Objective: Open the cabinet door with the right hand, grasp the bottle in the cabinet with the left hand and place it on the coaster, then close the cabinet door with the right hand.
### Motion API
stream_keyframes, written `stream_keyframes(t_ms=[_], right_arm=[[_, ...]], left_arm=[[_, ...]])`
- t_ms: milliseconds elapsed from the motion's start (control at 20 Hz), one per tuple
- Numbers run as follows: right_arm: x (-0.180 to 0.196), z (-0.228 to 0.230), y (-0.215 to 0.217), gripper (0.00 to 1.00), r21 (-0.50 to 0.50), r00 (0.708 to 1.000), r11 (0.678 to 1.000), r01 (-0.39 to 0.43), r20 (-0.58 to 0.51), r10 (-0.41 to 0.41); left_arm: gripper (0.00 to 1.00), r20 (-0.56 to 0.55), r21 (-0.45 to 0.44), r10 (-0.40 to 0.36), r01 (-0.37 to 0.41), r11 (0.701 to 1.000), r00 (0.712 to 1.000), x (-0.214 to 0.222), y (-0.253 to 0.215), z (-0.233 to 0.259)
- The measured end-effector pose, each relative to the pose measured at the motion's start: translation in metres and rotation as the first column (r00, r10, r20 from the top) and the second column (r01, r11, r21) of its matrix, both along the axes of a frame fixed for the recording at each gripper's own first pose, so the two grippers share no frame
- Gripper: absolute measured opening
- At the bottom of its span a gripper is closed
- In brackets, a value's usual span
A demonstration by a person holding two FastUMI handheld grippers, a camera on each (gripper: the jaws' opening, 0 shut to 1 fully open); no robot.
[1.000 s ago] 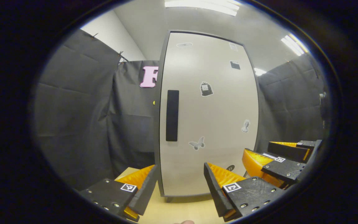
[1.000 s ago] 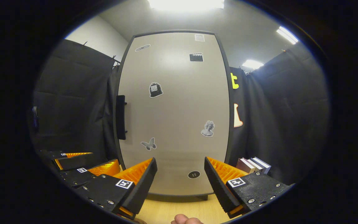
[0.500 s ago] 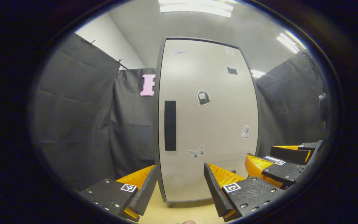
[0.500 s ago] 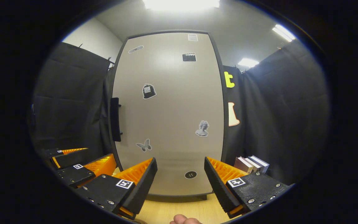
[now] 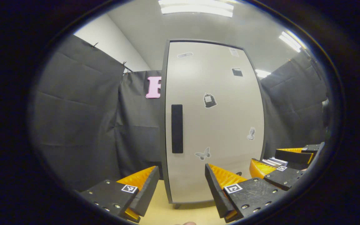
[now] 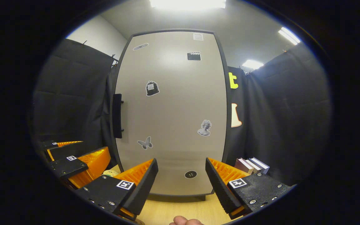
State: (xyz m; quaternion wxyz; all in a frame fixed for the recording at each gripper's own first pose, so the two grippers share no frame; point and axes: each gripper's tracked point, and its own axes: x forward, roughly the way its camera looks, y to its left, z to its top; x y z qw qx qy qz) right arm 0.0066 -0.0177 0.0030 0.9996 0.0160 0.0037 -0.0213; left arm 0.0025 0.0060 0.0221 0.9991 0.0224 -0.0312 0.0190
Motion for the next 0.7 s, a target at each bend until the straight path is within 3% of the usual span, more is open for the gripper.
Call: stream_keyframes(t_ms=[400,700], right_arm=[[0.035,0.025,-0.012,0.94,-0.015,0.999,1.0,0.017,0.028,-0.017],[0.056,0.05,0.025,0.94,0.005,0.995,0.998,-0.059,0.08,0.058]], left_arm=[[0.84,-0.024,-0.007,-0.006,0.006,1.0,1.0,-0.013,0.017,-0.01],[0.84,-0.063,-0.023,0.018,-0.02,1.0,0.998,-0.041,0.044,-0.029]])
